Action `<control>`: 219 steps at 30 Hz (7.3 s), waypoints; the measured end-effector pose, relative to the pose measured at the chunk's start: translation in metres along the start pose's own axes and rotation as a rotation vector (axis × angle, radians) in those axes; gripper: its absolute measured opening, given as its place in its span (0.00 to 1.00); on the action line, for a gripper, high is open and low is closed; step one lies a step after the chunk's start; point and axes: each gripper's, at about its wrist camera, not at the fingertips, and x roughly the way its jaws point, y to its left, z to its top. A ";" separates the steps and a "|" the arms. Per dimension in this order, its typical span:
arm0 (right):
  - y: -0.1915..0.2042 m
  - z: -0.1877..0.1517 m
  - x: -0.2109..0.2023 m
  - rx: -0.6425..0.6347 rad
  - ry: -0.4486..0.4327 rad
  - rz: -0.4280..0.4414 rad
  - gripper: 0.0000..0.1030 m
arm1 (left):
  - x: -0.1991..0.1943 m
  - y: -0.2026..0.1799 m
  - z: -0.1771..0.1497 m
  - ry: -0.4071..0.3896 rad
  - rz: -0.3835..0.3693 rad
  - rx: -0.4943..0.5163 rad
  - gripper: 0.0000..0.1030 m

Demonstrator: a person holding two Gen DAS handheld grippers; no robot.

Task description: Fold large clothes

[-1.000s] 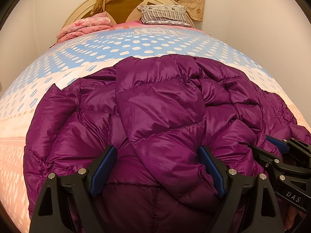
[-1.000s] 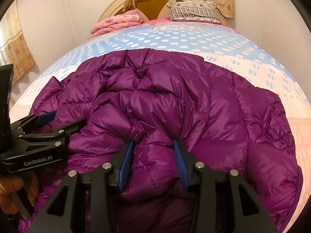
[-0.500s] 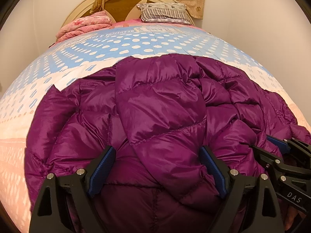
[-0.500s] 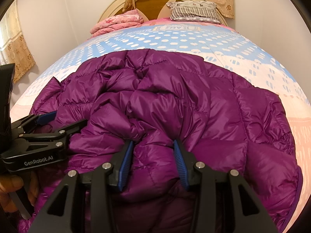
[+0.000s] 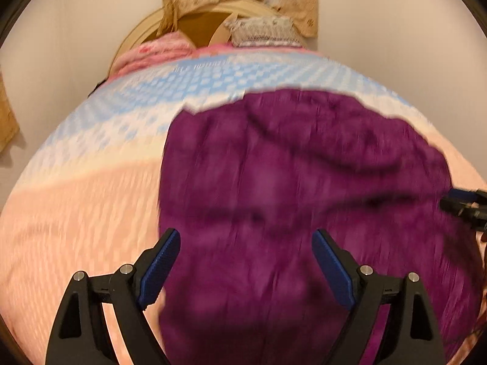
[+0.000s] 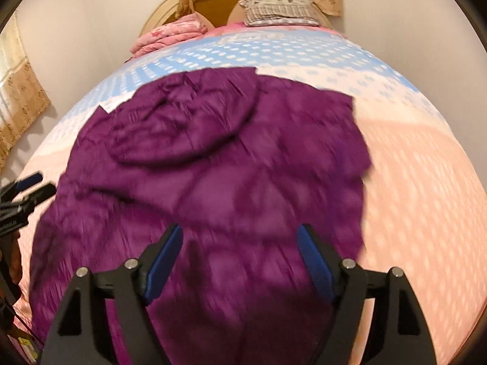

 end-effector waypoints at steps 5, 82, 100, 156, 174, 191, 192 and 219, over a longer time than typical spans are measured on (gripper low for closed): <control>-0.007 -0.038 -0.019 0.014 -0.011 -0.039 0.78 | -0.017 0.009 -0.050 0.022 0.020 -0.039 0.86; -0.013 -0.159 -0.218 0.067 -0.182 0.316 0.08 | -0.242 0.013 -0.131 -0.202 -0.271 -0.010 0.02; -0.031 0.033 -0.166 0.080 -0.425 0.183 0.08 | -0.146 0.045 0.009 -0.304 -0.234 0.013 0.03; 0.053 0.093 0.088 -0.059 -0.094 -0.061 0.74 | 0.081 0.018 0.077 -0.113 0.353 -0.064 0.94; 0.036 0.084 0.105 -0.006 -0.050 -0.076 0.80 | 0.125 0.047 0.072 0.052 0.116 -0.235 0.98; 0.009 0.113 0.056 0.094 -0.200 -0.104 0.69 | 0.085 0.086 0.105 -0.080 -0.079 -0.523 0.98; -0.001 0.118 0.063 0.111 -0.183 -0.135 0.63 | 0.090 0.086 0.109 -0.068 -0.067 -0.518 0.98; 0.073 0.058 0.064 -0.012 -0.147 -0.084 0.76 | 0.067 -0.011 0.045 -0.058 0.101 -0.196 0.99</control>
